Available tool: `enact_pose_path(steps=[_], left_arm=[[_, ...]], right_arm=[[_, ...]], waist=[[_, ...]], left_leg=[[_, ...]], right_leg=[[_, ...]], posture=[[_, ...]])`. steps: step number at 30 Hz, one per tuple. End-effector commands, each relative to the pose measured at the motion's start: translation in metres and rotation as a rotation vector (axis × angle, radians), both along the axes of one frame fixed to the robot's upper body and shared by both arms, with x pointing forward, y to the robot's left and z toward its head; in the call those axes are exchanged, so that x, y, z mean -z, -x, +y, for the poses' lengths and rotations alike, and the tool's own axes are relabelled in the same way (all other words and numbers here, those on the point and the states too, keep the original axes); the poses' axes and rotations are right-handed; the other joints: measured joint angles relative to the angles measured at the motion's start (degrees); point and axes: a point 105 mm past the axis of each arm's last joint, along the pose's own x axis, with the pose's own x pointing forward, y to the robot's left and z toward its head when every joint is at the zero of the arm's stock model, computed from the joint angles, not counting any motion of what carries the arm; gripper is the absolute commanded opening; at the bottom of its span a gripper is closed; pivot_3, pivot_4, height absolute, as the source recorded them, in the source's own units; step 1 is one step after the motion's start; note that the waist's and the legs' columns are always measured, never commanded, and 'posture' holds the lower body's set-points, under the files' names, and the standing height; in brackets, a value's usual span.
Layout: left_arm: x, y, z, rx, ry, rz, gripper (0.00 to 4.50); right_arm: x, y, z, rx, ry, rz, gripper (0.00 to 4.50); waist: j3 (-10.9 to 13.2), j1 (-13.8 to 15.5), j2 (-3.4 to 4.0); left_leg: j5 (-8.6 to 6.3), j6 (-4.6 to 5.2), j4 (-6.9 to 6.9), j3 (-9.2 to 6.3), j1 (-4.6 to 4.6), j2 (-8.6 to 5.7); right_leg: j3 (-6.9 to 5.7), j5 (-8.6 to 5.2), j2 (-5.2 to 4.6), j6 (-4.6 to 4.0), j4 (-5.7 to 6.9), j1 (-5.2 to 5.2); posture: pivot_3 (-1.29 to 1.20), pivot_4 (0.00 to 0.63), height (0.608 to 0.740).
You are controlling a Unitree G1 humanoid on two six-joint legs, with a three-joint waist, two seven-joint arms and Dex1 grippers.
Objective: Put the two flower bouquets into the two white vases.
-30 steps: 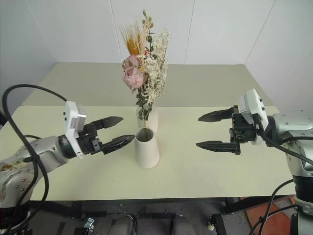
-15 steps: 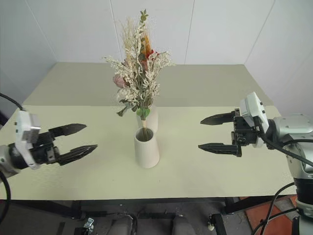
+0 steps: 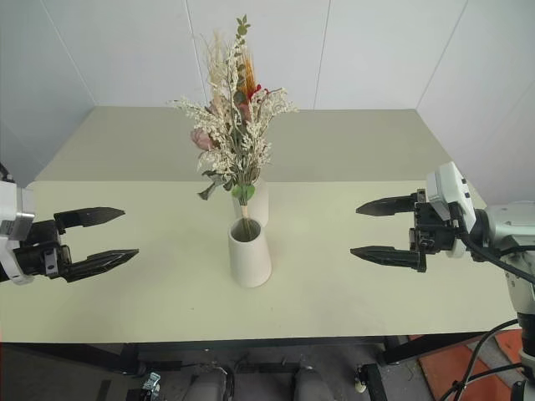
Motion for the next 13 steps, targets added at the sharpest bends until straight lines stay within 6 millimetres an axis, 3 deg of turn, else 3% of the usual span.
enact_pose_path(steps=[1,13], left_arm=[[-0.0131,0.0018,0.0026,0.0,-0.019,-0.055,4.47],[-0.0153,0.0011,0.0018,0.008,-0.016,-0.058,4.47]], right_arm=[[-0.0145,0.0042,-0.0034,0.01,0.004,-0.059,4.5],[-0.015,0.0034,-0.0058,0.025,0.005,-0.059,4.5]], waist=[[0.0,0.0,0.0],[0.0,0.0,0.0]], left_leg=[[0.0,0.0,0.0,0.01,0.0,0.0],[0.0,0.0,0.0,0.02,0.0,0.0]], right_leg=[[0.0,-0.01,0.0,0.01,0.0,0.0],[0.02,-0.02,0.0,0.03,0.0,-0.01]], posture=[[0.0,0.15,0.74],[0.0,0.15,0.74]])
